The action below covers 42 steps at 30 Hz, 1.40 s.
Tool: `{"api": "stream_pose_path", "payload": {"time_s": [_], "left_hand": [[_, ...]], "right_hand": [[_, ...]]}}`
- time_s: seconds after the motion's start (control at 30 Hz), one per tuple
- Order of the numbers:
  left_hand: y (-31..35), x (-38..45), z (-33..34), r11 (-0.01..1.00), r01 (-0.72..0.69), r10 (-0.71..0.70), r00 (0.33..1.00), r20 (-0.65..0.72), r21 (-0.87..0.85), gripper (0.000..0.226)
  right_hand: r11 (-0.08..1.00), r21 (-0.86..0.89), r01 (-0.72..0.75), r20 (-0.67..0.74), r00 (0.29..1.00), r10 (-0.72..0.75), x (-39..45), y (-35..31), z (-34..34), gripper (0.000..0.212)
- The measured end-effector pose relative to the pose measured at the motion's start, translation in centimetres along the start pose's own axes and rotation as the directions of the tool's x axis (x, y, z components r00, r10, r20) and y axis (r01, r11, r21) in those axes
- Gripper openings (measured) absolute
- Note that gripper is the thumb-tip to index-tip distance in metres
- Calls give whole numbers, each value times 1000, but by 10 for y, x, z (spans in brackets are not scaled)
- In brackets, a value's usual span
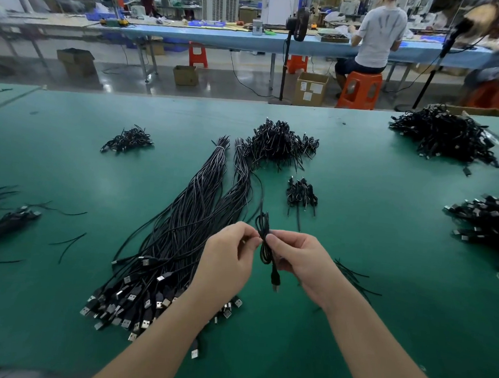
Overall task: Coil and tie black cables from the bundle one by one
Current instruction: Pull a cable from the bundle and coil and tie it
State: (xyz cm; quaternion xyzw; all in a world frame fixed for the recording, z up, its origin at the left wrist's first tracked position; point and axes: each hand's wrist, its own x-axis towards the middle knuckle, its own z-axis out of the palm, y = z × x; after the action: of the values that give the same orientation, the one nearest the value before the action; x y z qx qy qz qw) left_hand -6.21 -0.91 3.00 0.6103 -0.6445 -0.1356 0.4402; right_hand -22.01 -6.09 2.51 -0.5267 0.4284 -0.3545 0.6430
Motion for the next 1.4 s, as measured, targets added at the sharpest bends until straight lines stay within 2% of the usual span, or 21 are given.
{"api": "stream_pose_path", "payload": {"time_s": [0.07, 0.13, 0.2, 0.27, 0.3, 0.33, 0.37, 0.4, 0.47, 0.5, 0.6, 0.7, 0.87, 0.93, 1.0, 1.07, 1.13, 1.2, 1.23, 1.3, 1.4], "left_hand": [[2, -1, 3, 988, 140, -138, 990, 30, -62, 11], [4, 1, 6, 918, 349, -341, 937, 78, -188, 13], [7, 5, 7, 727, 555, -528, 828, 189, -404, 15], [10, 10, 4, 498, 653, -597, 735, 321, -570, 15], [11, 11, 2, 448, 666, -598, 719, 354, -596, 14], [10, 11, 0, 452, 663, -587, 725, 360, -597, 14], [9, 11, -2, 518, 637, -561, 757, 336, -570, 15], [9, 11, -3, 641, 582, -513, 810, 285, -501, 15], [8, 9, -8, 892, 357, -326, 933, 152, -276, 12], [9, 8, -11, 960, 219, -205, 974, 94, -175, 10], [9, 5, -11, 990, -136, 136, 991, -3, 23, 6], [7, 1, -4, 957, -260, 263, 965, -7, 129, 6], [3, -3, 4, 976, -200, 209, 972, -103, 87, 3], [5, -3, 7, 997, -77, 79, 992, -101, 18, 6], [8, -2, 9, 983, 142, -147, 989, -36, -118, 11], [10, 2, 10, 880, 372, -366, 927, 78, -295, 14], [14, 5, 9, 677, 541, -509, 834, 214, -498, 14], [18, 7, 8, 512, 593, -539, 785, 305, -621, 14], [19, 7, 7, 506, 584, -523, 793, 312, -635, 13], [18, 6, 6, 629, 506, -449, 856, 255, -590, 12], [17, 3, 4, 898, 293, -262, 955, 136, -329, 12]], "right_hand": [[996, -39, 83, -13, 996, -83, 0, 1, -1, 15], [977, -106, 184, -29, 982, -188, 0, 0, 2, 15], [944, -170, 283, -32, 956, -293, -1, 1, 6, 23], [902, -239, 361, -23, 926, -377, -1, 3, 8, 31], [881, -274, 386, -8, 915, -403, -1, 4, 7, 33], [876, -275, 395, 9, 913, -409, -2, 5, 6, 33], [894, -232, 383, 20, 921, -389, -2, 5, 4, 32], [925, -158, 344, 20, 938, -346, -2, 3, 3, 30], [977, -30, 210, -15, 977, -211, -4, -1, 0, 19], [992, -1, 129, -34, 991, -129, -5, -4, -1, 14], [994, 4, -107, 21, 994, 107, -7, -11, -6, 44], [989, 59, -138, 143, 981, 128, -9, -14, -3, 37], [999, 53, -12, 98, 995, 7, -7, -8, -2, 18], [996, -12, 85, 46, 995, -84, -6, -5, -1, 13], [975, -108, 195, -8, 980, -197, -6, -5, 1, 12], [925, -210, 317, -44, 942, -333, -6, -3, 3, 18], [887, -240, 394, -61, 906, -419, -6, 2, 4, 24], [896, -187, 404, -76, 903, -423, -6, 6, 4, 30], [918, -123, 377, -77, 918, -388, -6, 6, 2, 29], [960, 54, 274, -39, 961, -272, -8, 6, -3, 19], [953, 285, 104, 3, 994, -110, -10, 3, -9, 12]]}}
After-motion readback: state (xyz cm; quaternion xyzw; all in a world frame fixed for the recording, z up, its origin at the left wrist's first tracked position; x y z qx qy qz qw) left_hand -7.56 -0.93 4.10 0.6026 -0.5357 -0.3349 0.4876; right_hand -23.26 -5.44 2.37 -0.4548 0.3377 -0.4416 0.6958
